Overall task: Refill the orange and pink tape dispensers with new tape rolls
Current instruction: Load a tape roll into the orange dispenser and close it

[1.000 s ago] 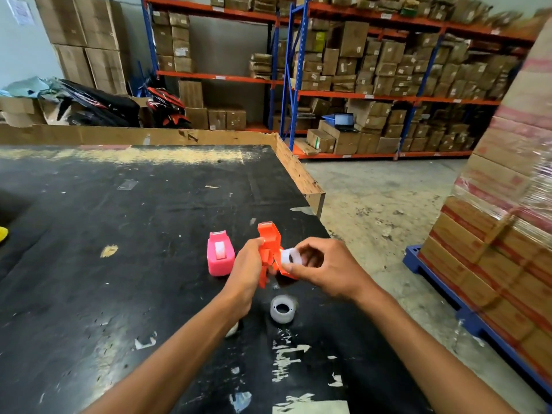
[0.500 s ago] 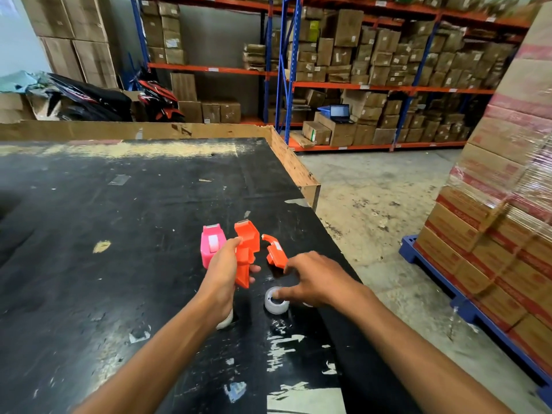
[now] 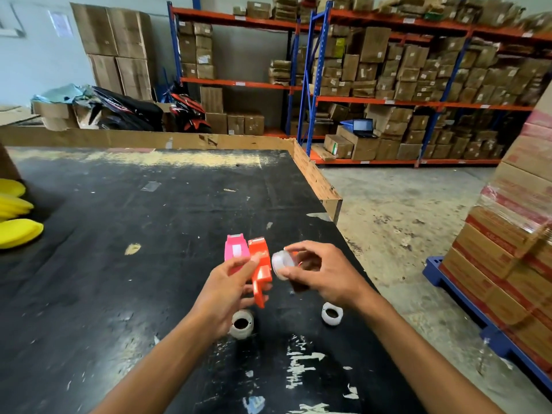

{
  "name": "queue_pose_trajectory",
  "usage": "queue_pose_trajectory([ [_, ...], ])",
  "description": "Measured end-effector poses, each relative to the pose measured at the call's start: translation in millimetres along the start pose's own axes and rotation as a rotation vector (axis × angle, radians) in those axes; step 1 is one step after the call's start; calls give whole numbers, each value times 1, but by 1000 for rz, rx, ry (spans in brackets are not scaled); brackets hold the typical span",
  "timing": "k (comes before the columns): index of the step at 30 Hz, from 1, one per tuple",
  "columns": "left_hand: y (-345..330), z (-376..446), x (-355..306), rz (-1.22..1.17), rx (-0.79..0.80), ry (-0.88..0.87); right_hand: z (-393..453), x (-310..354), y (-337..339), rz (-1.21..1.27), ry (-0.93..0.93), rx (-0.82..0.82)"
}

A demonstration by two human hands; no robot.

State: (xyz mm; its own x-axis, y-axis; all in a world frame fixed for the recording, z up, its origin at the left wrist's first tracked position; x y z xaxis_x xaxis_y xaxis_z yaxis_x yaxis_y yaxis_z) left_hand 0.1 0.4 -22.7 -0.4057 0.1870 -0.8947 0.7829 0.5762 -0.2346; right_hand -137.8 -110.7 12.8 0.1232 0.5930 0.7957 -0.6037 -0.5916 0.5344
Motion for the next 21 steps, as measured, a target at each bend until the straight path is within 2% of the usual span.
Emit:
queue_pose_trajectory([
  [4,-2,-5,0,-3,37,-13,-2,2,-5,244,93,75],
  [13,-3,-10,0,-19,94,-24,-8,10,-6,237,187,120],
  [21,-7,-13,0,-31,67,-102,-10,15,-8,356,182,100],
])
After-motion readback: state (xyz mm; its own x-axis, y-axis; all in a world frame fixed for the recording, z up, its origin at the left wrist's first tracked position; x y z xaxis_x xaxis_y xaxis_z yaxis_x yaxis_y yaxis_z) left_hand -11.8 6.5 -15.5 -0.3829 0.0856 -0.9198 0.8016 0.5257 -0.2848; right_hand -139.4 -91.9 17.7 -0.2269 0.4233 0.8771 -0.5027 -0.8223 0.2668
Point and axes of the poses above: each hand's wrist, its own z-axis towards the middle knuckle, its own y-axis out of the back of the hand, x = y × z, the point moved 2 cm from there along z, towards the middle knuckle, and after that the axes turned 10 degrees about y, right-handed, at the moved point
